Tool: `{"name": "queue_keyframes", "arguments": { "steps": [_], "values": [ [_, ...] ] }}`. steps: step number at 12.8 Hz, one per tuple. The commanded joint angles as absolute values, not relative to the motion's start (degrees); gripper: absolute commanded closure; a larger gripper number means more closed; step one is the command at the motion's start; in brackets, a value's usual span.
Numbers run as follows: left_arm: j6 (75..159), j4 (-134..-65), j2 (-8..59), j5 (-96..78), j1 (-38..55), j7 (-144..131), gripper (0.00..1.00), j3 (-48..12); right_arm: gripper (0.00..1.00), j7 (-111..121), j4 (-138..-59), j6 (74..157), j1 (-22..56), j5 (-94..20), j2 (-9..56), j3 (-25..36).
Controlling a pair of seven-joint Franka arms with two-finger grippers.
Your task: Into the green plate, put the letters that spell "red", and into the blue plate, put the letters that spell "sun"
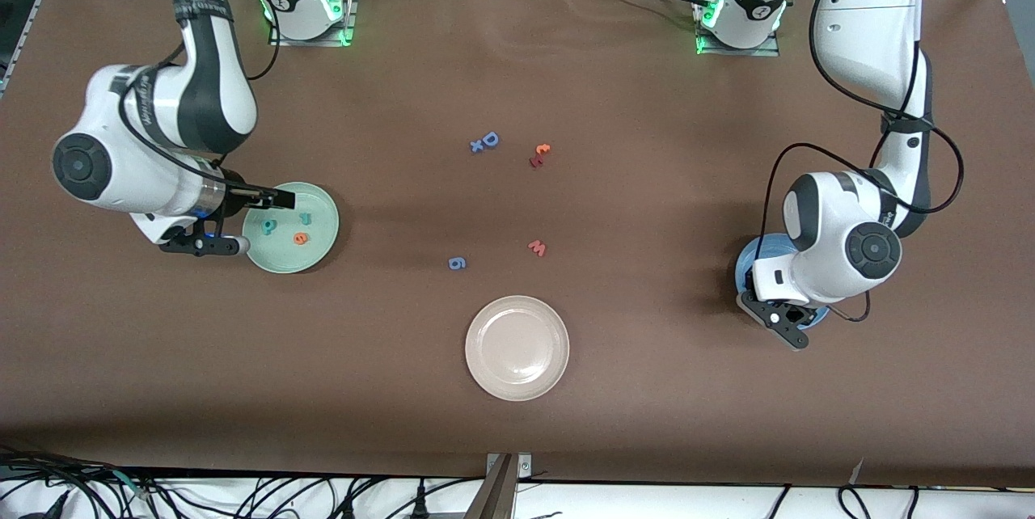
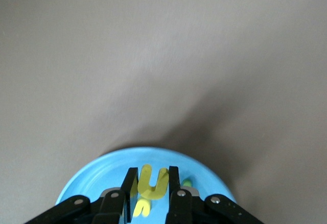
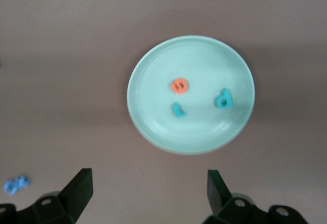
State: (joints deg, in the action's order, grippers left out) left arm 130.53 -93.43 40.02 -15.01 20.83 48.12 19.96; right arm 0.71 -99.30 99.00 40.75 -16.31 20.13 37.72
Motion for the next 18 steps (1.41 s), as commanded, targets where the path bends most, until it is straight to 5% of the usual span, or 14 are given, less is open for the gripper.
{"name": "queue_keyframes", "arguments": {
  "steps": [1, 4, 6, 8, 10, 12, 18],
  "values": [
    [130.17, -96.33, 38.41, -16.7, 19.78, 53.69, 0.79, 19.95, 0.01, 2.02, -90.11, 87.92, 40.52, -13.28, 20.13, 38.49],
    [130.52, -97.12, 38.85, -16.7, 18.2, 57.38, 0.78, 20.04, 0.0, 2.55, -86.84, 85.35, 37.47, -9.6, 17.07, 33.96],
    [130.69, -97.21, 39.28, -16.7, 17.67, 57.66, 0.76, 19.95, 0.0, 1.85, -87.1, 84.9, 27.56, -3.73, 13.29, 21.25],
    [130.69, -97.29, 39.64, -16.7, 17.31, 57.66, 0.65, 19.95, 0.0, 1.5, -87.97, 85.08, 19.2, 0.95, 11.08, 10.68],
    [130.69, -97.21, 39.64, -16.7, 17.31, 57.66, 0.36, 19.95, 0.0, 1.49, -92.87, 88.3, 12.52, 1.14, 6.62, 4.6],
    [130.69, -97.21, 39.73, -16.7, 17.31, 57.66, 0.35, 19.95, 0.0, 1.49, -101.73, 94.63, 4.61, 1.23, -0.67, -1.91],
    [124.56, -96.42, 30.79, -16.52, 17.31, 54.95, 0.33, 20.39, 0.0, 2.63, -100.38, 88.67, -0.44, 0.53, -7.13, -0.35]
  ]
}}
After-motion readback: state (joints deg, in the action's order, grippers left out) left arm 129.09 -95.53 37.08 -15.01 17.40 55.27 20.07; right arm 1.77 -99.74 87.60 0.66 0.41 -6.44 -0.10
